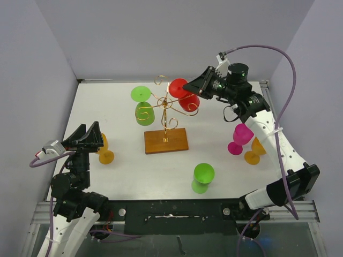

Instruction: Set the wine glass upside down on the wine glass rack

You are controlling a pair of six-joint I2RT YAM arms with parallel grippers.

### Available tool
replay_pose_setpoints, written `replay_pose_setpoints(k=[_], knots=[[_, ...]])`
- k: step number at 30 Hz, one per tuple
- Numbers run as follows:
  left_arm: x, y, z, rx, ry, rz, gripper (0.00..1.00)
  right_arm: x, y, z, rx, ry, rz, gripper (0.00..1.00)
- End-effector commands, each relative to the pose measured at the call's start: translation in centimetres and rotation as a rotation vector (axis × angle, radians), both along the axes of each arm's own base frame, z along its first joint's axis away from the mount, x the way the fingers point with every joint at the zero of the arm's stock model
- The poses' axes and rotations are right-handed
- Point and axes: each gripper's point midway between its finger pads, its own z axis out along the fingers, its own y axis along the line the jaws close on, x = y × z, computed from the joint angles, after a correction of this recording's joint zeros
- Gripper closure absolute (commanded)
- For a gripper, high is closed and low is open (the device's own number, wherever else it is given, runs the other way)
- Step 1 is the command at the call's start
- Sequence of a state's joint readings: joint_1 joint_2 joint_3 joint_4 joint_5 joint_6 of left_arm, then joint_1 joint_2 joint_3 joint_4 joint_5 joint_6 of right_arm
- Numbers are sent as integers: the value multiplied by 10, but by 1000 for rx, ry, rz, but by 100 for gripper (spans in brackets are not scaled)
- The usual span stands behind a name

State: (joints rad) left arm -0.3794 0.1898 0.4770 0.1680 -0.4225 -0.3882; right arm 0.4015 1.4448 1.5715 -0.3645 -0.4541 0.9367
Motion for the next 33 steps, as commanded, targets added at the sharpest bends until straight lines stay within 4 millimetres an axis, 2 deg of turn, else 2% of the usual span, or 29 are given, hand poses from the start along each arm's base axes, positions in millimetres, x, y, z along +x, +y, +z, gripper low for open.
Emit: replay_pose_setpoints(k=[1, 6, 13, 33], knots=[[-5, 2, 8, -6, -29, 3, 40, -4, -7, 19, 39, -41, -6, 100], [-4, 2, 7, -5, -27, 7, 40, -3, -11, 16, 15, -40, -31, 100], [-4, 3, 6, -4, -24, 10, 40, 5, -31, 14, -32, -61, -133, 98], [-3, 3, 5, 0, -18, 14, 40, 28, -48, 14, -76, -102, -189, 96]])
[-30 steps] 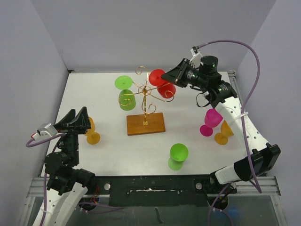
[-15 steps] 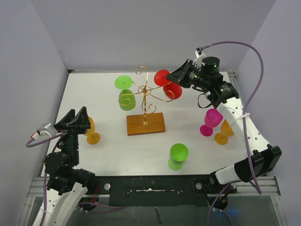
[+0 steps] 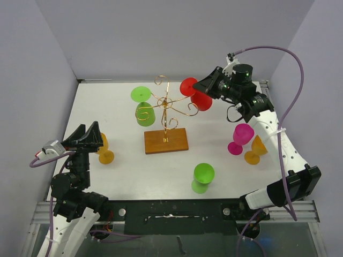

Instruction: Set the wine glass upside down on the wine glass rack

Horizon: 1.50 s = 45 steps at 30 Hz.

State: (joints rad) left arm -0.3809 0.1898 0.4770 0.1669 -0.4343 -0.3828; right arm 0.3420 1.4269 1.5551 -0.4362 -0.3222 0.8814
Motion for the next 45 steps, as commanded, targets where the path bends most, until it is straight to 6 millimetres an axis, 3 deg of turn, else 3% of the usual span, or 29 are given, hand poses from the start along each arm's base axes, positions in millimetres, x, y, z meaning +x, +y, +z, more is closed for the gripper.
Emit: replay_pose_setpoints(k=[1, 18, 31, 45], knots=[[-3, 1, 6, 0, -21, 3, 40, 6, -6, 34, 14, -122, -5, 96], [-2, 1, 5, 4, -16, 7, 40, 21, 6, 24, 33, -114, 59, 90], [-3, 1, 5, 7, -18, 5, 40, 28, 9, 6, 1, -76, 79, 69], [-2, 1, 5, 8, -17, 3, 40, 25, 1, 17, -42, -122, 54, 51]])
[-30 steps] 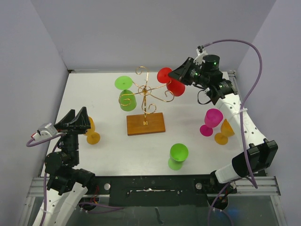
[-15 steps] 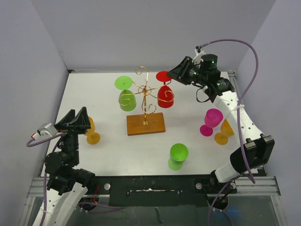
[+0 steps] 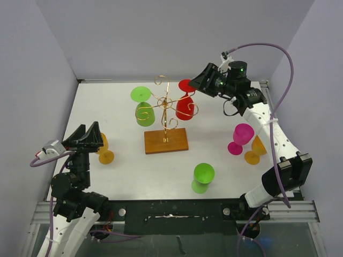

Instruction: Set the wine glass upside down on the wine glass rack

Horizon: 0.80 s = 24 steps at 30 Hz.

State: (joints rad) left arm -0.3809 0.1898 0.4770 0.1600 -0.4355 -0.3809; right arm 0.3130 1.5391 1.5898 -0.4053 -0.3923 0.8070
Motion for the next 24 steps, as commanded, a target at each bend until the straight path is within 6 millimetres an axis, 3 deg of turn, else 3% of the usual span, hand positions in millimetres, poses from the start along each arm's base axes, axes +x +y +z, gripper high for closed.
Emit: replay_pose_setpoints(k=[1, 10, 16, 20, 24], knots=[[-2, 0, 7, 5, -24, 0, 40, -3, -5, 44, 7, -133, -3, 50], [-2, -3, 7, -15, -30, -21, 40, -22, -19, 68, -2, -219, -40, 39], [2, -10, 5, 21, -16, -46, 40, -50, -47, 62, -6, -247, -156, 36], [5, -14, 6, 46, 2, -64, 38, -64, -87, 35, -135, -242, -308, 36], [11, -23, 4, 88, 9, -102, 32, -81, -140, -9, -341, -166, -495, 37]])
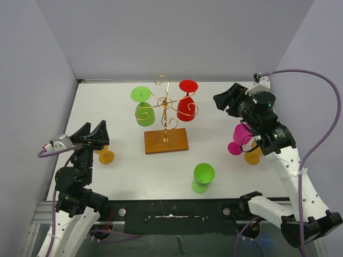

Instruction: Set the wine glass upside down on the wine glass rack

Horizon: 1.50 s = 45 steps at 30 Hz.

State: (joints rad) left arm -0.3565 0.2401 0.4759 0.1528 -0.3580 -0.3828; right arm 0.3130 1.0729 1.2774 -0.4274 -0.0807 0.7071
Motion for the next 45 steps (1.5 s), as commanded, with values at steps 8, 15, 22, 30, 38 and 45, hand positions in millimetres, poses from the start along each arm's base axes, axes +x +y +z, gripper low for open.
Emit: replay_pose_setpoints(k=[8, 15, 22, 30, 38, 45], knots=[[8, -34, 13, 125, -45, -173, 28, -49, -106, -100, -364, 215, -384, 40], [6, -40, 17, 165, -91, -218, 28, -60, -106, -142, -443, 318, -328, 62], [11, -40, 11, 160, -78, -218, 28, -43, -109, -151, -550, 334, -311, 62], [18, -43, 6, 161, -59, -228, 28, -19, -113, -172, -630, 390, -289, 66], [11, -45, 10, 158, -80, -236, 28, -12, -110, -186, -641, 413, -220, 80], [9, -41, 15, 137, -95, -220, 28, -12, -108, -166, -620, 358, -216, 100]])
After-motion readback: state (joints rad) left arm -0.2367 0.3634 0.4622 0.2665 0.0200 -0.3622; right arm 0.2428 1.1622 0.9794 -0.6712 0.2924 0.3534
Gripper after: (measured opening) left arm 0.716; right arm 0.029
